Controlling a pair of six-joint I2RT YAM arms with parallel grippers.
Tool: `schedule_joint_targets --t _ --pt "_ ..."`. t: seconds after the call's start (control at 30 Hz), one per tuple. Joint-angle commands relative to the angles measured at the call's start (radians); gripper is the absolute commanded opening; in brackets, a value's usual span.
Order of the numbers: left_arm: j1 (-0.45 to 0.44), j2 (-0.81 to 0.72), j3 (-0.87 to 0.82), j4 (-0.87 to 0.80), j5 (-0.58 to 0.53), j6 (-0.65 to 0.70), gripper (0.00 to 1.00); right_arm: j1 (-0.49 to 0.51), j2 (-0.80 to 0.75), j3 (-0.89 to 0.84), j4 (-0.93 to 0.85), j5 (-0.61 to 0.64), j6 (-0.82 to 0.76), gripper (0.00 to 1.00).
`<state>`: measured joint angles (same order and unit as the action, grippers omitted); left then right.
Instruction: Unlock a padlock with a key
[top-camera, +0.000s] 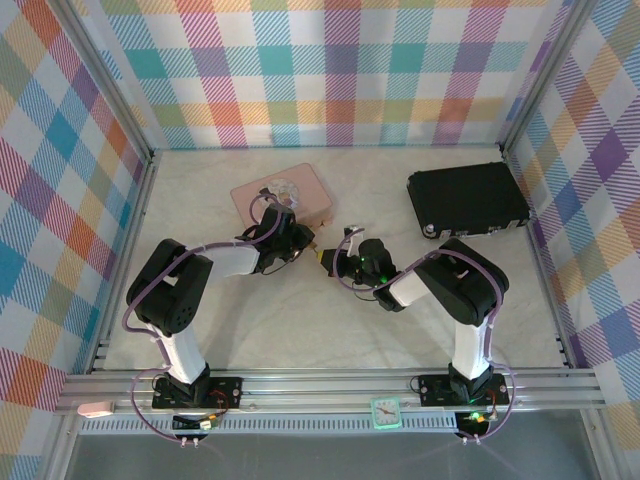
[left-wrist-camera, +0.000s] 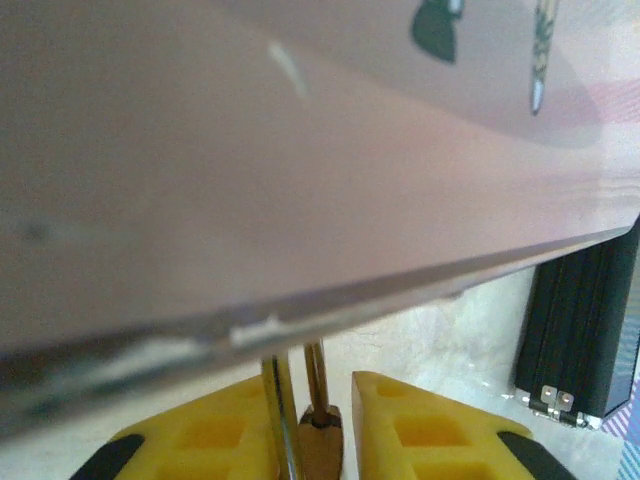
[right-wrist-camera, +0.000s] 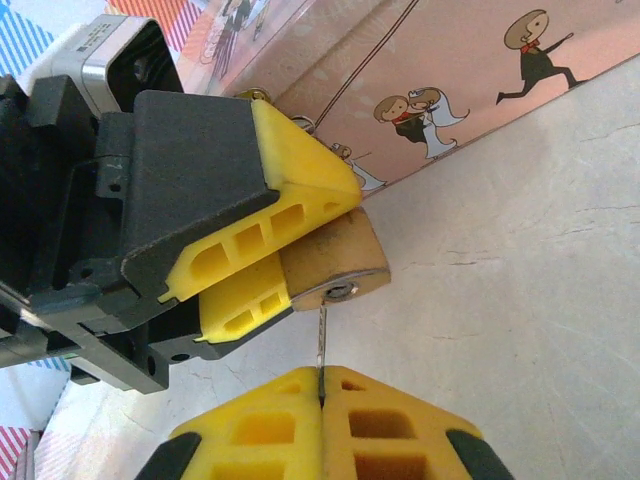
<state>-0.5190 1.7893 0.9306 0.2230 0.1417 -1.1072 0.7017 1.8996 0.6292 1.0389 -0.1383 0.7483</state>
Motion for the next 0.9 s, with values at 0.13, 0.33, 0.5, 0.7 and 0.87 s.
schedule_joint_targets --t 0.13,0.33,0.5,0.7,0.87 --pt "-0.023 0.001 -0.029 -0.047 0.067 -0.056 0.06 0.01 0.009 0.019 0.047 0.006 -0.002 0.0" --pt "-0.024 0.002 -0.033 -0.057 0.048 -0.048 0.06 0.009 -0.002 -0.001 0.046 0.034 0.0 0.0" --pt "-0.026 0.026 -0.024 -0.072 -0.002 -0.02 0.06 0.003 -0.064 -0.031 -0.037 0.063 -0.015 0.0" --pt "-0.036 0.05 0.024 -0.177 -0.115 0.087 0.07 -0.02 -0.145 -0.062 -0.162 0.076 -0.016 0.0" --pt "-0.036 0.03 0.058 -0.326 -0.246 0.231 0.08 -0.033 -0.204 -0.08 -0.234 0.083 -0.036 0.0"
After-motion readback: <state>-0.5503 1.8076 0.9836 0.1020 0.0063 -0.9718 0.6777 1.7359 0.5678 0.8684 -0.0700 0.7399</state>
